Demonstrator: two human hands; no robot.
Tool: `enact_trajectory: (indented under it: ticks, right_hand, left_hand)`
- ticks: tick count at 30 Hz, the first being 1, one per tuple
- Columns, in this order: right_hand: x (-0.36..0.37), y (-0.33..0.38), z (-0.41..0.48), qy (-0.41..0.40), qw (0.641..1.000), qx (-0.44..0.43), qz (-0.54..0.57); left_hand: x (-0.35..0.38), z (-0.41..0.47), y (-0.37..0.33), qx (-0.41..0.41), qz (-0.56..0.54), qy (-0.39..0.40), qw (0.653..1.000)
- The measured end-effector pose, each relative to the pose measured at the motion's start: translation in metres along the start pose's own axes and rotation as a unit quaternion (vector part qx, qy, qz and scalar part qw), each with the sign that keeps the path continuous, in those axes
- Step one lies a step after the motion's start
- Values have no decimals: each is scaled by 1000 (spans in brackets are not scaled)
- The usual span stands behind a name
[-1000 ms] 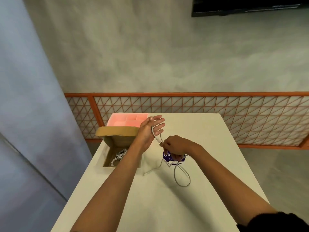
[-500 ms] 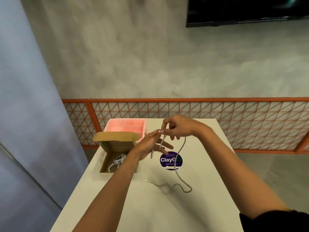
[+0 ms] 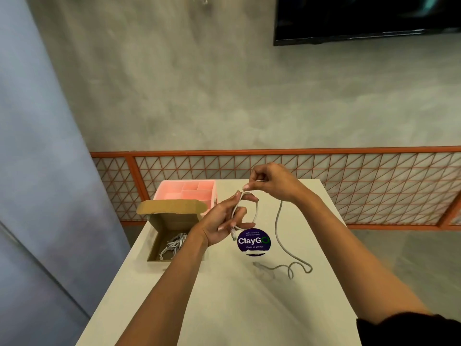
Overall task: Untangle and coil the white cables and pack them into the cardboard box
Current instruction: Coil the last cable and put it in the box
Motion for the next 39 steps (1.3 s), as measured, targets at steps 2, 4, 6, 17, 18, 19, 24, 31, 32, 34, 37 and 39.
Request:
enact_trajectory:
  ticks: [2, 4, 6, 17, 18, 19, 24, 31, 32, 34, 37, 39]
  right_hand:
    - [-1, 1, -1, -12, 1000, -8, 15]
    - [-2, -4, -2, -17, 999, 1, 41]
    - [-4, -12, -3, 0, 997, 18, 73]
    - [22, -48, -17, -44, 993, 60, 94]
    - [26, -49, -17, -40, 993, 70, 87]
    - [30, -51, -18, -26, 993, 88, 80]
    - [59, -61, -30, 128, 978, 166, 23]
    - [70, -41, -34, 200, 968, 153, 3]
    - [71, -38, -34, 209, 966, 150, 3]
    - [73, -32, -32, 223, 964, 142, -5]
    - [73, -26, -28, 234, 963, 133, -19]
    - [72, -24, -27, 236, 962, 132, -20]
  left_hand:
    - [4, -2, -2, 16, -8, -5, 1000]
    - [9, -3, -3, 30, -8, -21, 999]
    - [9, -3, -4, 43, -30, -36, 998]
    - [3, -2, 0, 40, -89, 1, 995]
    - [3, 0, -1, 43, -84, -5, 996]
    - [3, 2, -2, 49, -84, -10, 995]
    - [-4, 11, -10, 85, -92, -70, 990]
    - [-18, 14, -3, 64, -53, -155, 984]
    - [-18, 14, -2, 62, -47, -160, 984]
    - [-19, 14, -1, 64, -55, -166, 983]
    - [-20, 15, -2, 70, -79, -177, 979]
    - [-22, 15, -2, 74, -83, -182, 977]
Point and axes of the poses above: each hand's wrist, its own z-axis towards the middle knuckle, its own x-axis out of the palm, y = z × x, the point moved 2 cm from there along z, towards the middle knuckle, and after that the axes turned 3 degrees about z, right-handed, at the moved point
